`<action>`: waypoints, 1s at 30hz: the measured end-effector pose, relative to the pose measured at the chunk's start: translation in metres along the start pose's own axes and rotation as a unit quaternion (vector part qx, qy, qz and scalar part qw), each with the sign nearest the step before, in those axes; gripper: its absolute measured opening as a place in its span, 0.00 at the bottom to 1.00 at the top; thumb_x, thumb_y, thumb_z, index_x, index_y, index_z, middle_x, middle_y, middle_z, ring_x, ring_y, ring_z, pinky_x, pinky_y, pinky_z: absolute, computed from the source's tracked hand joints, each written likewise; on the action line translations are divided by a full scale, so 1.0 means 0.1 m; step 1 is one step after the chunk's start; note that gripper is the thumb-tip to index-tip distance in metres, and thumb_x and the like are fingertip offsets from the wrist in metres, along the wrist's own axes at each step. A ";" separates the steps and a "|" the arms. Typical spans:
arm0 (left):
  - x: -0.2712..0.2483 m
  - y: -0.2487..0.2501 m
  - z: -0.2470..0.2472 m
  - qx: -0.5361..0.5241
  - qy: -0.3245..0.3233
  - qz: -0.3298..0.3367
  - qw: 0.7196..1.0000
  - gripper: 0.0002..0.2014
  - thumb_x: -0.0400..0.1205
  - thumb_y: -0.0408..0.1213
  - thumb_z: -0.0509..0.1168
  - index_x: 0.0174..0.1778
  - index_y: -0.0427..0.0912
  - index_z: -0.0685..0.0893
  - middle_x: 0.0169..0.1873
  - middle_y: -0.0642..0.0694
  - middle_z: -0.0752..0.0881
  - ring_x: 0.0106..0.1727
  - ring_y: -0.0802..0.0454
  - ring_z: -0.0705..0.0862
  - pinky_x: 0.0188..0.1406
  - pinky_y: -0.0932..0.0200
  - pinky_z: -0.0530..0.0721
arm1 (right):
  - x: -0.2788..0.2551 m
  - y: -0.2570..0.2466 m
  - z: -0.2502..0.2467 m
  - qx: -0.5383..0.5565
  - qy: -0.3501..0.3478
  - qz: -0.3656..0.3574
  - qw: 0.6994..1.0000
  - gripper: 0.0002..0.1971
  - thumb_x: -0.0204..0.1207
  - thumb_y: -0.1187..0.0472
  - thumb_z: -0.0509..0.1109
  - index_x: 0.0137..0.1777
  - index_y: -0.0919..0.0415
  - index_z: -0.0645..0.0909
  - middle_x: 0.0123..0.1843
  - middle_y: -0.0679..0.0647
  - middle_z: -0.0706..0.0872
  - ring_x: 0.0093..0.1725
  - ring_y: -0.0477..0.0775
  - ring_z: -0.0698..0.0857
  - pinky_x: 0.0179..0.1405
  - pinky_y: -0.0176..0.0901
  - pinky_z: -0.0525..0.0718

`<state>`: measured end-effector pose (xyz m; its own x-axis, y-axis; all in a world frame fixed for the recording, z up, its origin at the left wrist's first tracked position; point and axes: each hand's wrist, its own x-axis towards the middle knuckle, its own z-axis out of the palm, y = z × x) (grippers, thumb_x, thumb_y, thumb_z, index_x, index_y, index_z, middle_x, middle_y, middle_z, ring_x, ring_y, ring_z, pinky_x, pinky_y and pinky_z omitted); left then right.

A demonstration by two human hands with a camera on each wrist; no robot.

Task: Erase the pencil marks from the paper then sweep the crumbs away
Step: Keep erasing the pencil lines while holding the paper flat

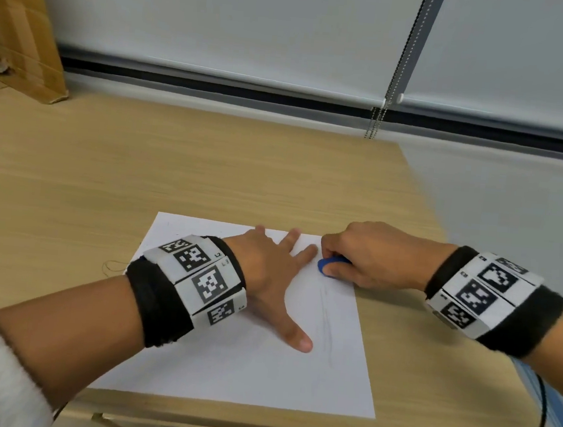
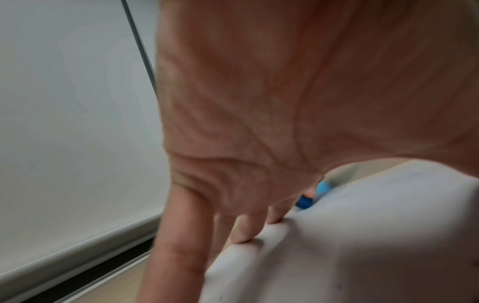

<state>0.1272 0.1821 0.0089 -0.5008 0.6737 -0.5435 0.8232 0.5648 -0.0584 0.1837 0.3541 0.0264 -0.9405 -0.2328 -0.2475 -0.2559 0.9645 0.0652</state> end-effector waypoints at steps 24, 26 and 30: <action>0.02 0.00 -0.01 0.021 -0.004 -0.010 1.000 0.69 0.56 0.83 0.63 0.81 0.59 0.26 0.82 0.56 0.29 0.84 0.29 0.42 0.79 0.41 0.57 | 0.05 -0.08 0.00 0.042 -0.035 -0.048 0.997 0.11 0.82 0.49 0.62 0.46 0.55 0.78 0.31 0.43 0.74 0.31 0.47 0.74 0.33 0.46 0.73; 0.01 0.02 -0.02 0.028 -0.002 -0.009 1.000 0.68 0.59 0.81 0.63 0.82 0.56 0.28 0.82 0.54 0.29 0.84 0.31 0.44 0.80 0.44 0.54 | 0.00 -0.12 -0.01 0.048 -0.051 -0.070 0.995 0.11 0.82 0.48 0.62 0.43 0.53 0.77 0.29 0.44 0.74 0.28 0.44 0.72 0.31 0.44 0.70; 0.02 0.01 -0.03 0.017 -0.010 -0.015 1.000 0.69 0.57 0.82 0.64 0.80 0.59 0.24 0.82 0.55 0.28 0.84 0.30 0.43 0.80 0.41 0.55 | 0.17 0.00 -0.07 0.036 -0.003 -0.015 0.999 0.14 0.83 0.47 0.61 0.45 0.57 0.78 0.30 0.43 0.74 0.34 0.53 0.75 0.34 0.46 0.72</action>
<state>0.1263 0.1853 0.0106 -0.5206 0.6462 -0.5581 0.8162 0.5686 -0.1031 0.1659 0.3489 0.0290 -0.9313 -0.2610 -0.2540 -0.2667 0.9637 -0.0124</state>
